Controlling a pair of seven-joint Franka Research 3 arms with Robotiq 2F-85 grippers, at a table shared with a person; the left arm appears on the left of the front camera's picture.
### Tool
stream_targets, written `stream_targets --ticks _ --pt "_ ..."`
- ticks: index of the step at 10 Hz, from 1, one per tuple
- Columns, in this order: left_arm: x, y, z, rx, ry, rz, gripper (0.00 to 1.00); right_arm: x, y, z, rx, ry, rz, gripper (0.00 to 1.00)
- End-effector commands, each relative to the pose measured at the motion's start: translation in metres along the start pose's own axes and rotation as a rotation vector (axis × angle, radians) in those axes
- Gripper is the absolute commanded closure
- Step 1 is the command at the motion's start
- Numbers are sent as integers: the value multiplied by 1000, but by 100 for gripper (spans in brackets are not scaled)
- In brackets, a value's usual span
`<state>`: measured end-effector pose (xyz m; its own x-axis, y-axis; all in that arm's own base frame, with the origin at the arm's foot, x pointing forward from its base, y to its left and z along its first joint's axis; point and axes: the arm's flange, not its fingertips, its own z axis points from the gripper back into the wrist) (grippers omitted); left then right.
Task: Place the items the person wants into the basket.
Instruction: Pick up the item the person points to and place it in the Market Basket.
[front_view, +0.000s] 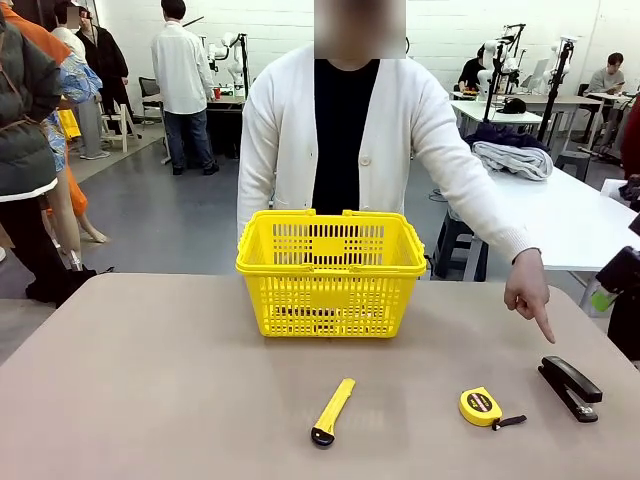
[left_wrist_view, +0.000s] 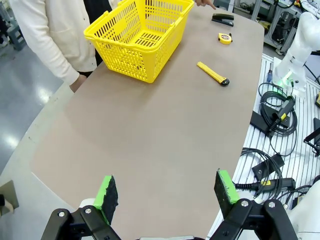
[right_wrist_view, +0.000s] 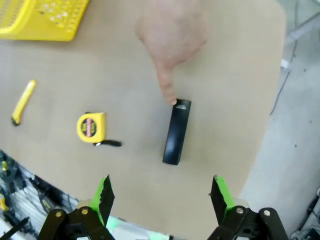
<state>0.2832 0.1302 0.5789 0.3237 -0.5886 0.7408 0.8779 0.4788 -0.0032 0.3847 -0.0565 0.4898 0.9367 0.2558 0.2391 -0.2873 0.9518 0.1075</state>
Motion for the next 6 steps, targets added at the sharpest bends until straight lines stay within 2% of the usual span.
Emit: stream_targets --ticks 1,4,6 --pt "-1 0 1 -6 -12 -10 0 1 -9 -41 -30 18 -72 0" --pt "-1 0 1 -6 -12 -10 0 -6 -9 -81 -11 97 -66 0" --pt "-1 0 1 -6 -12 -10 0 -15 -9 -83 38 106 -66 0"
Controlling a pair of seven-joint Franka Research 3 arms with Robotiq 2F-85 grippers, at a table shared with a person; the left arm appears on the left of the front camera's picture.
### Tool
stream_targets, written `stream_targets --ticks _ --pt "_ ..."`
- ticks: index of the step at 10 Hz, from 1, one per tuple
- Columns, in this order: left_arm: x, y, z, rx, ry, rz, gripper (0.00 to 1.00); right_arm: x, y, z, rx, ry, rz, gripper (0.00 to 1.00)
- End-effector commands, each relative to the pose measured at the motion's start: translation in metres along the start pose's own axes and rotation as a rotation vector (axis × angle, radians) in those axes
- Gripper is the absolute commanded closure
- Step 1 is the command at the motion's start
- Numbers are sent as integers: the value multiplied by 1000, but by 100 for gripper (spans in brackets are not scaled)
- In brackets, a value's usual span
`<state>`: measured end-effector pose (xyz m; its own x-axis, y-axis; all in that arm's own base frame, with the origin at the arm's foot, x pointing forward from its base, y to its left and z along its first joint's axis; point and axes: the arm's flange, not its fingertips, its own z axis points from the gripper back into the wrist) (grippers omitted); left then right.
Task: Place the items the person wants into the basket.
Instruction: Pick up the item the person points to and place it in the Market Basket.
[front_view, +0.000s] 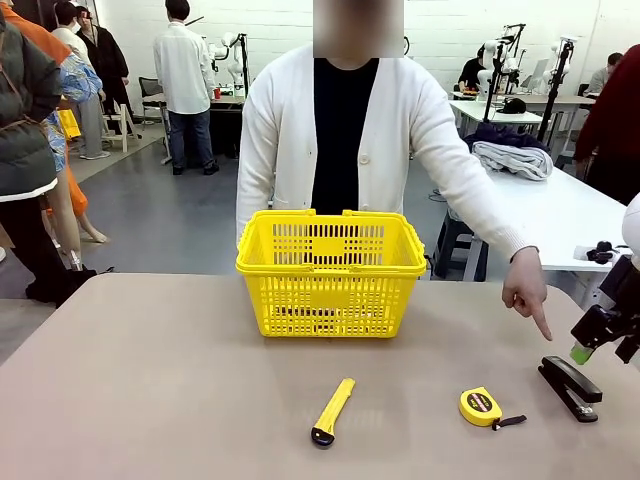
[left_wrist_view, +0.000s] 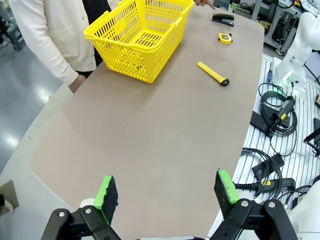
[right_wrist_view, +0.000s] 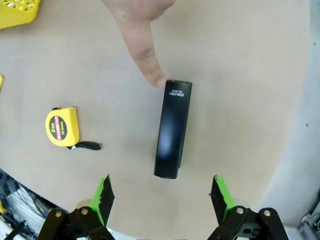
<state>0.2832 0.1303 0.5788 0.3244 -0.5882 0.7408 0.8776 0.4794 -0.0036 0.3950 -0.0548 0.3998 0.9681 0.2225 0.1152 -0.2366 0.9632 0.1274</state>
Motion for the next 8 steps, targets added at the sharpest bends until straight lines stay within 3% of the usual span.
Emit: stream_targets --ticks 1,8 --pt "-1 0 1 -6 -12 -10 0 1 0 2 -7 -9 3 0" --pt "-1 0 1 -6 -12 -10 0 10 1 -11 -9 7 -4 0"
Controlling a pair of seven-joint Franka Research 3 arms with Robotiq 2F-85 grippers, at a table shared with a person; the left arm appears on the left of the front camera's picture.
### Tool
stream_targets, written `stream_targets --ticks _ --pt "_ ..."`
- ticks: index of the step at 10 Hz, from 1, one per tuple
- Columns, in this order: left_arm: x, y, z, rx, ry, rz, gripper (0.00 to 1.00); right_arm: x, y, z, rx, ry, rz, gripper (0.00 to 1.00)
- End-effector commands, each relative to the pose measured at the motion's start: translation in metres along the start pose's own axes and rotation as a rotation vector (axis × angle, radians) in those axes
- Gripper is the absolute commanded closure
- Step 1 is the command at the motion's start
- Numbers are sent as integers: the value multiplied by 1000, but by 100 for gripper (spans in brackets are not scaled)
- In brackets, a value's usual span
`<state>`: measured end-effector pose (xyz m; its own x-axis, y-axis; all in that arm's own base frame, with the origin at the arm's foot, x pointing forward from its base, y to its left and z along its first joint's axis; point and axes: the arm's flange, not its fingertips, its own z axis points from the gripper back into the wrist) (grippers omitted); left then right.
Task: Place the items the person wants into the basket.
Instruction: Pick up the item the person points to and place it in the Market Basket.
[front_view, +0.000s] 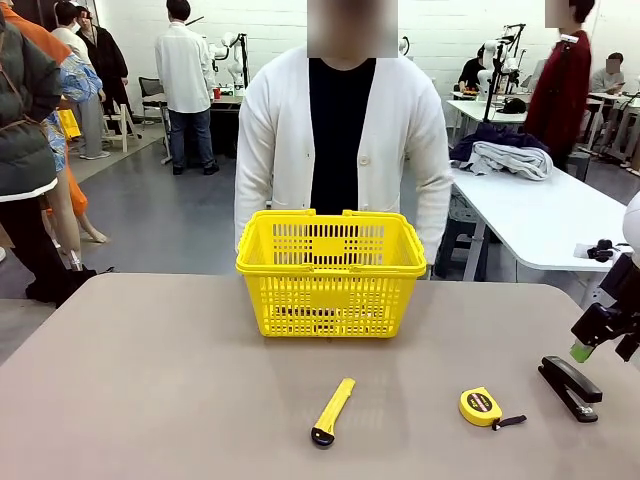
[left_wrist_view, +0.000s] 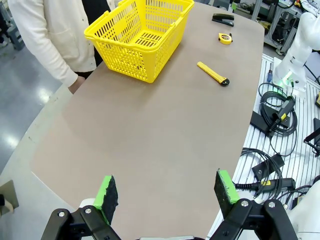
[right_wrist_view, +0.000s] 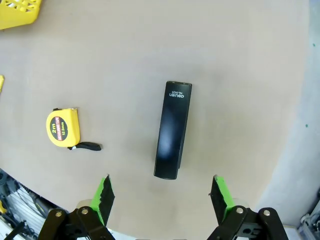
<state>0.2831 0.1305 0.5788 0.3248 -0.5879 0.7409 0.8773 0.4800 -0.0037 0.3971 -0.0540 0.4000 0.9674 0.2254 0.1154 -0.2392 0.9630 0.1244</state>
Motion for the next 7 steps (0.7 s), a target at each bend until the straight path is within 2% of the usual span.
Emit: stream_targets --ticks 1,7 --pt "-1 0 1 -7 -12 -11 0 13 4 -19 -21 5 -5 0" --pt "-1 0 1 -7 -12 -11 0 37 10 -70 -54 91 -41 0"
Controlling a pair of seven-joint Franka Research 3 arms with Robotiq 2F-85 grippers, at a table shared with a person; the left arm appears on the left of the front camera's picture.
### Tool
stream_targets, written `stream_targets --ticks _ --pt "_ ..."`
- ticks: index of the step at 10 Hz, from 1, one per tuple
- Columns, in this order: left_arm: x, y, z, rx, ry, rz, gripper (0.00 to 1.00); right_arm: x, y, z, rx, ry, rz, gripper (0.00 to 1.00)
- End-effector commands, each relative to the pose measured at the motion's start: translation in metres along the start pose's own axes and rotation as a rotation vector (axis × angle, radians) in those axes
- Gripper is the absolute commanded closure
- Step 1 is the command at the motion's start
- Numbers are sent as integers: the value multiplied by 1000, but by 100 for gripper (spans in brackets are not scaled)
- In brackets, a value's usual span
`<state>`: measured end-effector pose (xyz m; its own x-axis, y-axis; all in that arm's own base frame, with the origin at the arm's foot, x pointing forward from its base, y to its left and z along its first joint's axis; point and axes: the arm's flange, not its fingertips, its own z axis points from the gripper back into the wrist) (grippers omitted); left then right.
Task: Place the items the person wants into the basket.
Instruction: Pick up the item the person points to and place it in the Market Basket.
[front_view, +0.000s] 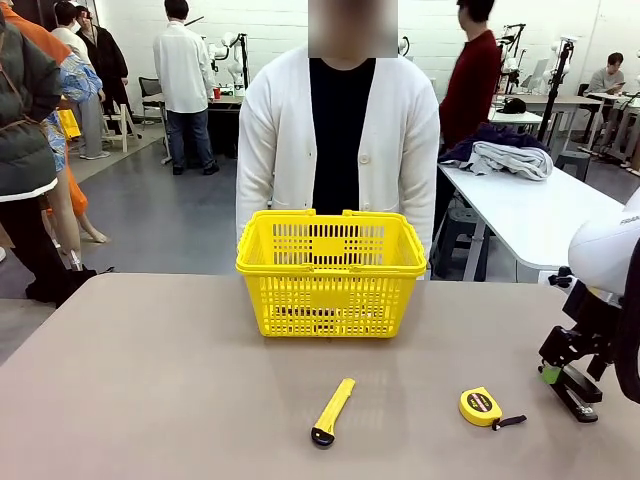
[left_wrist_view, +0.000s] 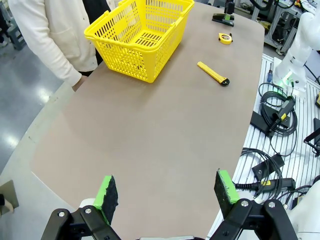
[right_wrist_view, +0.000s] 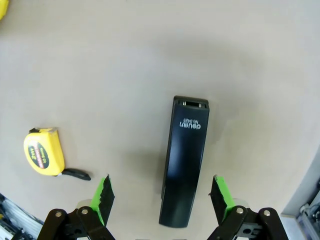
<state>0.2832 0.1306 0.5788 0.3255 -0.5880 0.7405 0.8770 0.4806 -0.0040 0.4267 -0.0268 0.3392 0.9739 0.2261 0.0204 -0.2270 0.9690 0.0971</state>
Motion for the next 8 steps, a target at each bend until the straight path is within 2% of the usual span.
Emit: stream_targets --ticks 1,4,5,6,7,8 --pt "-1 0 1 -7 -13 -12 0 12 -2 -8 -32 8 -30 0" --pt "-1 0 1 -7 -13 -12 0 14 -3 -18 -54 59 -32 0" --pt "-1 0 1 -7 -13 -12 0 12 -2 -17 -78 56 -36 56" --pt "-1 0 1 -7 -13 -12 0 11 -1 -14 -93 50 -40 57" --pt "-1 0 1 -7 -13 -12 0 10 0 -14 -93 49 -36 100" --pt "-1 0 1 -7 -13 -12 0 10 0 -14 -83 61 -23 100"
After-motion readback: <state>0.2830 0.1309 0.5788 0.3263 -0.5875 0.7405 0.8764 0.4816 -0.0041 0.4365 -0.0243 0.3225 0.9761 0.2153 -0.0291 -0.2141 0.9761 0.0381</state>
